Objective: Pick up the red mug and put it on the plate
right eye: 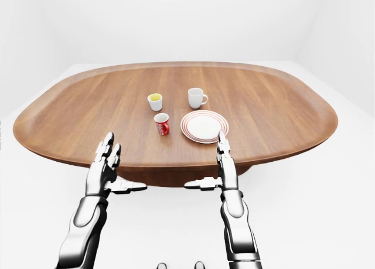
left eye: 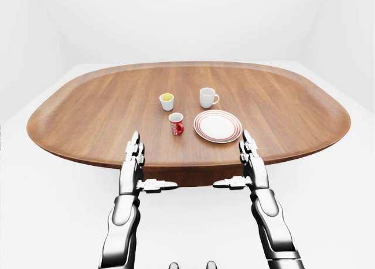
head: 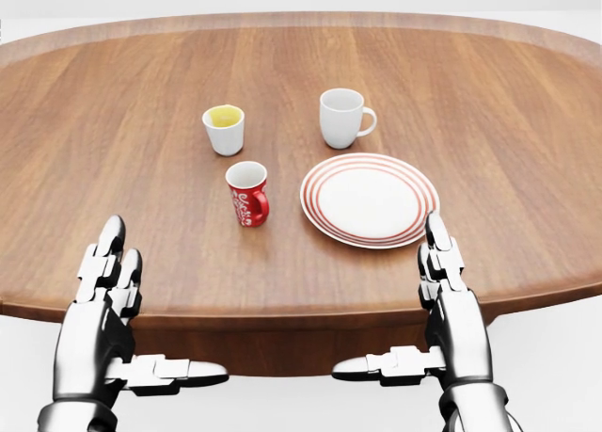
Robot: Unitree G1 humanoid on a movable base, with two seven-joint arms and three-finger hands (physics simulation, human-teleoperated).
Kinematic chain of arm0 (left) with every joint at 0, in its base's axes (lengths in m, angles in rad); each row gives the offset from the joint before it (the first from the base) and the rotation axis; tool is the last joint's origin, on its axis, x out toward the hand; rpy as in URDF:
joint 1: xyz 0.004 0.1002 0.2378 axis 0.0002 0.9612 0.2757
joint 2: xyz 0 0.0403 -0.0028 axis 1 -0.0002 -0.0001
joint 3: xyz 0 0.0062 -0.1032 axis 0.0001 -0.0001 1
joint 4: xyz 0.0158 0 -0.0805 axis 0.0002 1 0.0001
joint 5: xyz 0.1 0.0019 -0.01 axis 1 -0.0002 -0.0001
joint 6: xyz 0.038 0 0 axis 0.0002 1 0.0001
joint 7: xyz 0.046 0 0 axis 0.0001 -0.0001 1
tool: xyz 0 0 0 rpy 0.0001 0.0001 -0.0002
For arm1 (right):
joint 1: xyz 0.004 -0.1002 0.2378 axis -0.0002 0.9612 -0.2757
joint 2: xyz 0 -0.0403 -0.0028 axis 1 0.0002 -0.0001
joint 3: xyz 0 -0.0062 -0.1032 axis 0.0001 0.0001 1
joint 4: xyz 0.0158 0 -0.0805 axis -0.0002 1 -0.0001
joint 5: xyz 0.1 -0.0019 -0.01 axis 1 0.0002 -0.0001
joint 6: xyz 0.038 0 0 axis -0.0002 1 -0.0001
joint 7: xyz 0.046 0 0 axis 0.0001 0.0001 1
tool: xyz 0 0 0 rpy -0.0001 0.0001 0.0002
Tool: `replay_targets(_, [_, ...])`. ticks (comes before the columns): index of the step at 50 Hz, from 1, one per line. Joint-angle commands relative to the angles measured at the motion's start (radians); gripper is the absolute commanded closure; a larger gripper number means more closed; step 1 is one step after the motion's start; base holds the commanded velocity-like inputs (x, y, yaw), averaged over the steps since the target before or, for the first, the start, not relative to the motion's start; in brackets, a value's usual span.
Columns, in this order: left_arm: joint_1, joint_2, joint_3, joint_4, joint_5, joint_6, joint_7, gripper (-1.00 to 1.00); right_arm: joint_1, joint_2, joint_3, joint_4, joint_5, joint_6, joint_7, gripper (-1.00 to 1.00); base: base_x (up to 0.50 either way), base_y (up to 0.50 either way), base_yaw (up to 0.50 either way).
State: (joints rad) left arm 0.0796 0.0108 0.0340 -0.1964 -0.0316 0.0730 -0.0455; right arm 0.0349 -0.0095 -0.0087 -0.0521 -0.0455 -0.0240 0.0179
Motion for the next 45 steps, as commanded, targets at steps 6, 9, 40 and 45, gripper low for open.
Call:
replay_targets(6, [0.010,-0.001,0.003,-0.025,0.001,0.008,-0.003,-1.00,0.007,0.001,0.001,-0.012,0.000,0.003,0.001,-1.00,0.00,0.24,0.00])
replay_targets(9, [-0.013,0.002,0.010,0.003,-0.007,0.014,-0.005,-1.00,-0.005,0.003,0.000,-0.003,0.008,0.003,-0.001,-1.00,0.00,0.08,0.00])
replay_targets(40, [-0.472,0.133,0.101,-0.021,-0.049,0.014,0.056,-1.00,-0.347,-0.144,-0.152,-0.172,0.103,0.111,0.051,-1.00,0.00,0.00,0.00])
replay_targets(45, [-0.491,0.139,0.104,-0.019,-0.043,0.014,0.058,-1.00,-0.374,-0.154,-0.151,-0.190,0.103,0.111,0.048,-1.00,0.00,0.00,0.00])
